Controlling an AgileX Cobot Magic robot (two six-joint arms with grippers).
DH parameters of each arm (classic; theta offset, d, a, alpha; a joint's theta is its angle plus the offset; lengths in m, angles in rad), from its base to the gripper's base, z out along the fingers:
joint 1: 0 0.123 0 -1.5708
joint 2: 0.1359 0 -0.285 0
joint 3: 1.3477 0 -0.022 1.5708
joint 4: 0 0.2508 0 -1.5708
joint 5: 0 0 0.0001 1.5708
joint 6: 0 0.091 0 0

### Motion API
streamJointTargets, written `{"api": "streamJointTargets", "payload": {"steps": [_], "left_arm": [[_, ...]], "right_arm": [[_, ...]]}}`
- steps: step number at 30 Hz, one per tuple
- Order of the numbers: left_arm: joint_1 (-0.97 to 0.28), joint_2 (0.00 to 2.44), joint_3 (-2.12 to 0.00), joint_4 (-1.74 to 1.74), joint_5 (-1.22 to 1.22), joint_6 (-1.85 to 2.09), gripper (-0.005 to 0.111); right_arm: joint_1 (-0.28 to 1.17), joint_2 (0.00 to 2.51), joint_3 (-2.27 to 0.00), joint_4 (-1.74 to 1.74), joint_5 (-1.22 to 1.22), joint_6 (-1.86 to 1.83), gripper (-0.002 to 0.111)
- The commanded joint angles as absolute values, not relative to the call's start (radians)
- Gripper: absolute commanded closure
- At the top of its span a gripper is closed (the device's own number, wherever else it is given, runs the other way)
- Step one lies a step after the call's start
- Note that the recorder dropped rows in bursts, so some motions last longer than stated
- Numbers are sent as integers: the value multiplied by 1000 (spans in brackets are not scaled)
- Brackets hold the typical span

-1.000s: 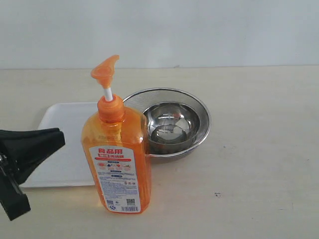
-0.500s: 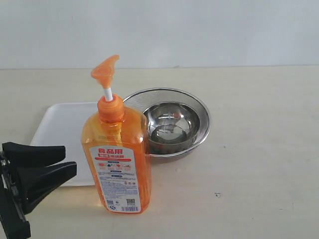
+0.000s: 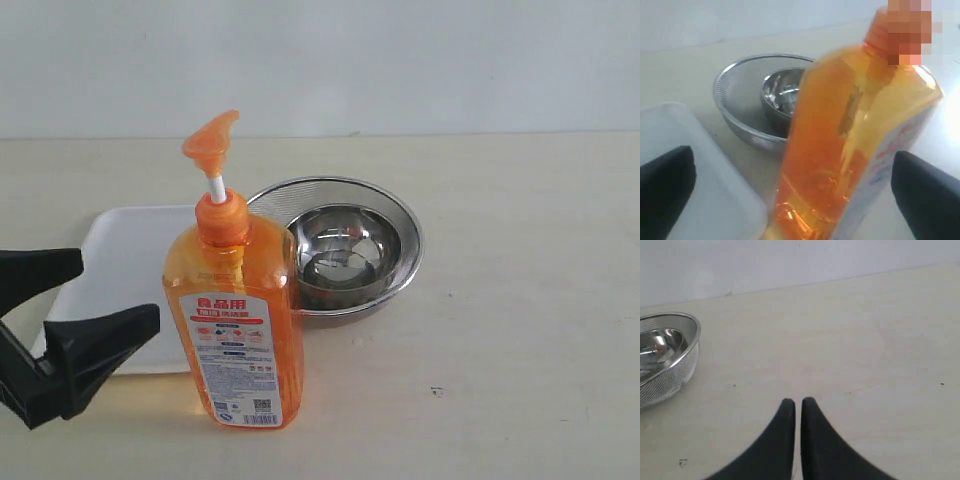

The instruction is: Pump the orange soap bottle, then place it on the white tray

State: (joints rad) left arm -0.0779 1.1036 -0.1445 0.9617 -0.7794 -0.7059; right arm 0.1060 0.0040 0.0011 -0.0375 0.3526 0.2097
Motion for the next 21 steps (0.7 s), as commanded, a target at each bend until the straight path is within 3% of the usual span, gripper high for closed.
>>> {"api": "streamJointTargets", "payload": {"steps": [1, 10, 21], "left_arm": [[-81, 1107, -148, 1076, -896, -671, -3], [-81, 1120, -152, 1056, -930, -558, -3], [-81, 1325, -179, 982, -1064, -366, -3]], "right_arm": [[101, 0, 0, -37, 346, 203, 108], [101, 0, 0, -37, 346, 203, 108], [101, 0, 0, -37, 341, 203, 108]]}}
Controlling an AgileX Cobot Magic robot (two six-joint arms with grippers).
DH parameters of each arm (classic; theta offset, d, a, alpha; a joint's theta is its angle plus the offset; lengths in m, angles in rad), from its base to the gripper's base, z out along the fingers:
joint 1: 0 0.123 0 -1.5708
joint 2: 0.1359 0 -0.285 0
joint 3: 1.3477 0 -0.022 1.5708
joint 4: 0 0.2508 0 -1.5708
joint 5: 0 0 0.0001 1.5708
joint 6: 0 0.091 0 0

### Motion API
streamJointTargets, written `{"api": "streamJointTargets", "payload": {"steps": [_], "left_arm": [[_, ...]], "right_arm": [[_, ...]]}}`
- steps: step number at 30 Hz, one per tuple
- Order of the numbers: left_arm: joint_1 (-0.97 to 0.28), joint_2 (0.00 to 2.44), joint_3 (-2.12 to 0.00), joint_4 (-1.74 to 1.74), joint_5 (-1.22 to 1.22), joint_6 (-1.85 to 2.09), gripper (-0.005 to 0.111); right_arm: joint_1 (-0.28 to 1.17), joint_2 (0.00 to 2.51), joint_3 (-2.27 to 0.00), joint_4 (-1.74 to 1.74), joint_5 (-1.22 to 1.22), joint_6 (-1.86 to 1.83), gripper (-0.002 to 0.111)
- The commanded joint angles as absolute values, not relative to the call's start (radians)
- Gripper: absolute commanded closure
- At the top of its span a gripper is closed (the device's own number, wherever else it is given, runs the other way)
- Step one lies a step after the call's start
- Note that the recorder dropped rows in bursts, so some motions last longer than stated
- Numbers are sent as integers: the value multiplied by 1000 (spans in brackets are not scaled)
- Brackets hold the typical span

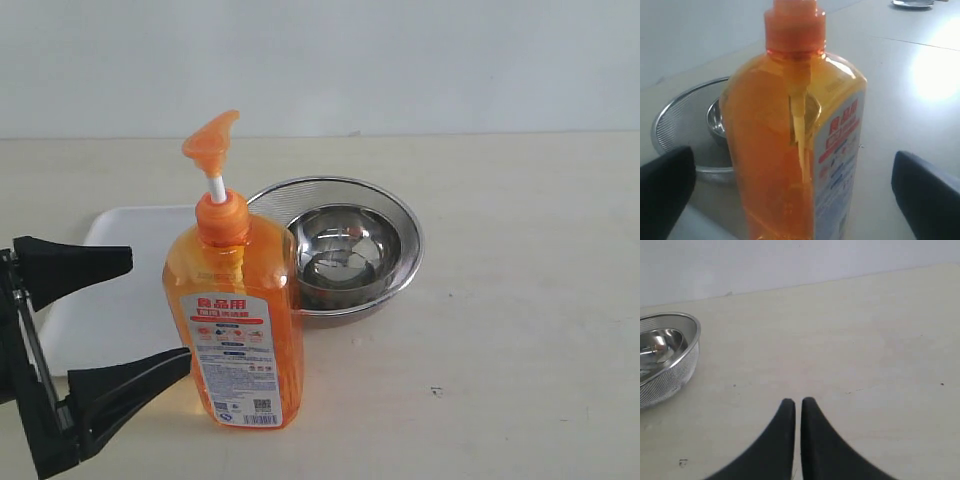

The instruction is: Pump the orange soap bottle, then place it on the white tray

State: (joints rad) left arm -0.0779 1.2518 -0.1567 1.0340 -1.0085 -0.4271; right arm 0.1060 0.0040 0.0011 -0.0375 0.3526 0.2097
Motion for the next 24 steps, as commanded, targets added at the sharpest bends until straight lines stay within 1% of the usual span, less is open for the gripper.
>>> {"api": "streamJointTargets", "payload": {"steps": [1, 11, 24], "left_arm": [[-81, 1342, -185, 979, -1075, -355, -3], [-81, 1534, -257, 1003, -1221, -265, -3], [-81, 1627, -301, 1134, -1221, -253, -3]], "right_arm": [[101, 0, 0, -37, 343, 203, 108], [101, 0, 0, -37, 343, 203, 108], [101, 0, 0, -37, 343, 203, 108]]}}
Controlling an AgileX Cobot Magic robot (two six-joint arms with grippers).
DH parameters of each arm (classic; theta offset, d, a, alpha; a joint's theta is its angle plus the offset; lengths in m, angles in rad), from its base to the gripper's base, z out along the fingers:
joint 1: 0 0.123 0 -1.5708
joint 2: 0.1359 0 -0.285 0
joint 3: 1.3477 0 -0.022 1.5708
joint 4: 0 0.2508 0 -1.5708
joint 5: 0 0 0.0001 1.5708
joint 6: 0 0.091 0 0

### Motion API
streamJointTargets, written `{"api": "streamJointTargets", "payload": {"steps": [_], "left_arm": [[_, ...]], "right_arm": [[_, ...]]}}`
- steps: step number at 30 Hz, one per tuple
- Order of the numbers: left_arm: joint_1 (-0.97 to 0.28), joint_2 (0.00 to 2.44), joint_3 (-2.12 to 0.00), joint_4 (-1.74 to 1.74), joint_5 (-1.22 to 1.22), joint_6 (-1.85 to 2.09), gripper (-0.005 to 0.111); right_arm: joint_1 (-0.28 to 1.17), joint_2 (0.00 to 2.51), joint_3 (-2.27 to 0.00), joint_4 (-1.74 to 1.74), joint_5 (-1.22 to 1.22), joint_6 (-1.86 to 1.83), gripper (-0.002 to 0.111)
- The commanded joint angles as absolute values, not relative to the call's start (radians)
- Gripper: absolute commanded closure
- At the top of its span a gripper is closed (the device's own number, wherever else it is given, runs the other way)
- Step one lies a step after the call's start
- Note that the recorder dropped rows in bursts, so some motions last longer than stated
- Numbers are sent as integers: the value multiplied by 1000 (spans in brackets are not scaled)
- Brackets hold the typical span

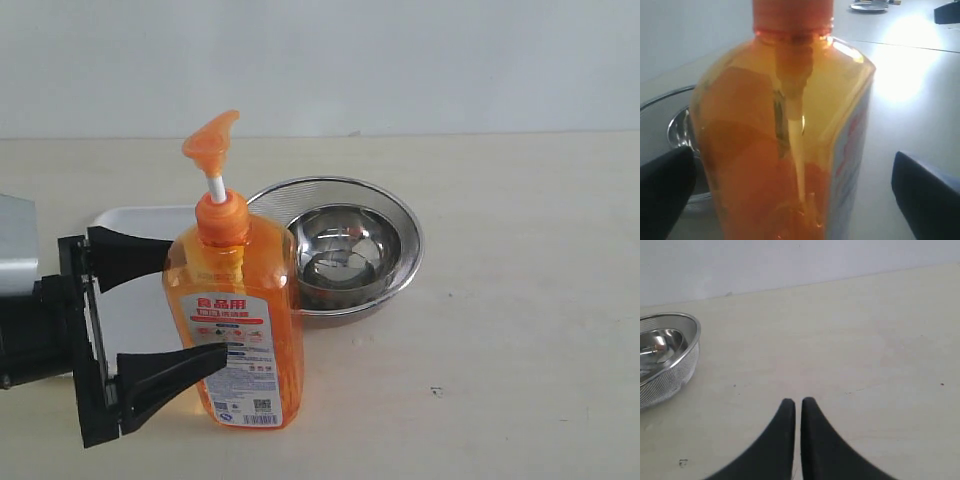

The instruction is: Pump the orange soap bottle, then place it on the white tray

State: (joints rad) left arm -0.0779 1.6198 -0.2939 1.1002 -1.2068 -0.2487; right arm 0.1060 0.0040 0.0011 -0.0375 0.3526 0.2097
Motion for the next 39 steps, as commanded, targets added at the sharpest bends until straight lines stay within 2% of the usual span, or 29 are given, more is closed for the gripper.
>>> {"api": "streamJointTargets", "payload": {"steps": [1, 8, 16, 19, 23, 25, 27, 30, 39], "left_arm": [[-81, 1629, -302, 1133, -1221, -253, -3], [-81, 1629, -304, 1150, -1221, -266, 0], [-82, 1629, -304, 1164, -1221, -333, 40], [-82, 1629, -304, 1176, -1221, -333, 47], [-82, 1629, -304, 1221, -1221, -333, 48], [-82, 1611, -304, 1230, -1221, -320, 44], [-82, 1587, -304, 1255, -1221, -336, 30], [-82, 1569, -304, 1283, -1221, -430, 17], [-82, 1542, -304, 1164, -1221, -366, 16]], "right_arm": [[101, 0, 0, -37, 343, 203, 108], [101, 0, 0, -37, 343, 203, 108], [101, 0, 0, -37, 343, 203, 108], [101, 0, 0, -37, 343, 203, 108], [101, 0, 0, -37, 343, 203, 108], [101, 0, 0, -37, 343, 203, 108], [101, 0, 0, -37, 345, 203, 108], [101, 0, 0, -37, 347, 203, 108], [101, 0, 0, -37, 347, 203, 108]]}}
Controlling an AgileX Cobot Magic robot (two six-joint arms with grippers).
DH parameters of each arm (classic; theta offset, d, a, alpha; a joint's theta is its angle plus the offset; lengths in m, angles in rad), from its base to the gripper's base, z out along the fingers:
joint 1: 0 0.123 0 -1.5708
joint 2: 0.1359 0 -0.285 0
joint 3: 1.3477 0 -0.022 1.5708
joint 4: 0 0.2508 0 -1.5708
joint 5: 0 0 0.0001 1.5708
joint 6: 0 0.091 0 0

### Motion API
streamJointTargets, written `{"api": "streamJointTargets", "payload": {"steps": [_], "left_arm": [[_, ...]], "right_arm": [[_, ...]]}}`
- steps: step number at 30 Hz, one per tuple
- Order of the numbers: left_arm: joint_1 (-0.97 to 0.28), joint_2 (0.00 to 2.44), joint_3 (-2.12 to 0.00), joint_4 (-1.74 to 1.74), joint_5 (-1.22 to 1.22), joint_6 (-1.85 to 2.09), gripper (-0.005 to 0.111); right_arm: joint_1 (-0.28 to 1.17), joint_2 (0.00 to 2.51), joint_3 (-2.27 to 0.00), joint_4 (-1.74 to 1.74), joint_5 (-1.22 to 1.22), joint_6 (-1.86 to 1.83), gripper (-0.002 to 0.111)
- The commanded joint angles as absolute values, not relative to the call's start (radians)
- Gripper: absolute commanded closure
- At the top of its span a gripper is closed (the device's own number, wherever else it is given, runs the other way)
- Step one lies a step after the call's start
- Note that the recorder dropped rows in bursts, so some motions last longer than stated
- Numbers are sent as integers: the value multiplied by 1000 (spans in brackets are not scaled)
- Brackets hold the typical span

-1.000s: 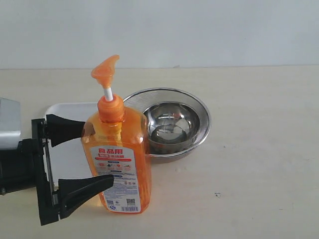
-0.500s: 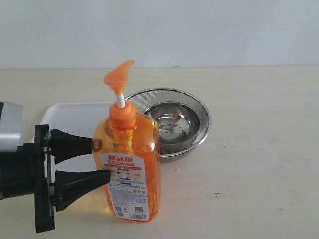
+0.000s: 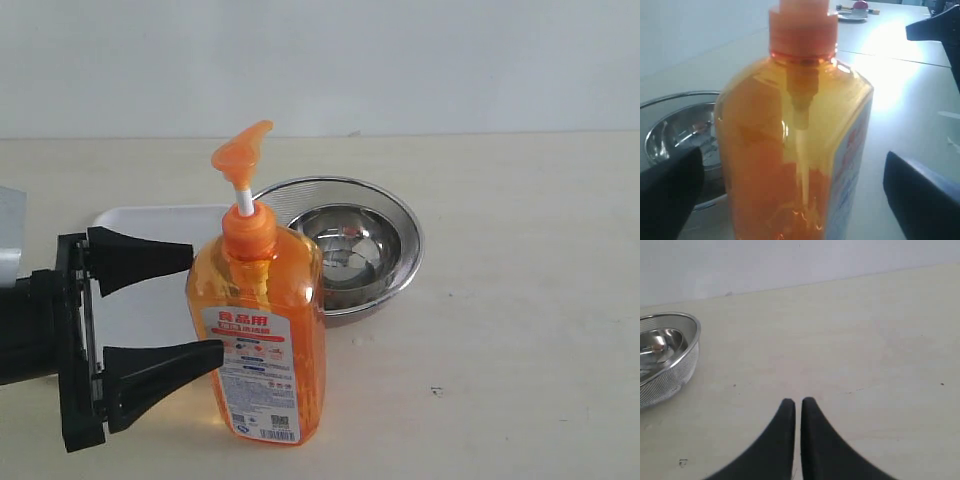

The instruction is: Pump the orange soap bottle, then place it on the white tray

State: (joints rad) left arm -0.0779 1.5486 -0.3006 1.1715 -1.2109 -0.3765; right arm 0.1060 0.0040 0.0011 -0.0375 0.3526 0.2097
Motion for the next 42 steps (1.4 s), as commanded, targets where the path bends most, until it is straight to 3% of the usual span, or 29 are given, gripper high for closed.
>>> {"api": "streamJointTargets", "payload": {"steps": [1, 42], "left_arm": [[-82, 1542, -304, 1164, -1221, -373, 16], [-84, 1542, -304, 1166, -1221, -410, 16]], "right_arm": [[101, 0, 0, -37, 347, 203, 108], [101, 0, 0, -37, 336, 203, 108]]}}
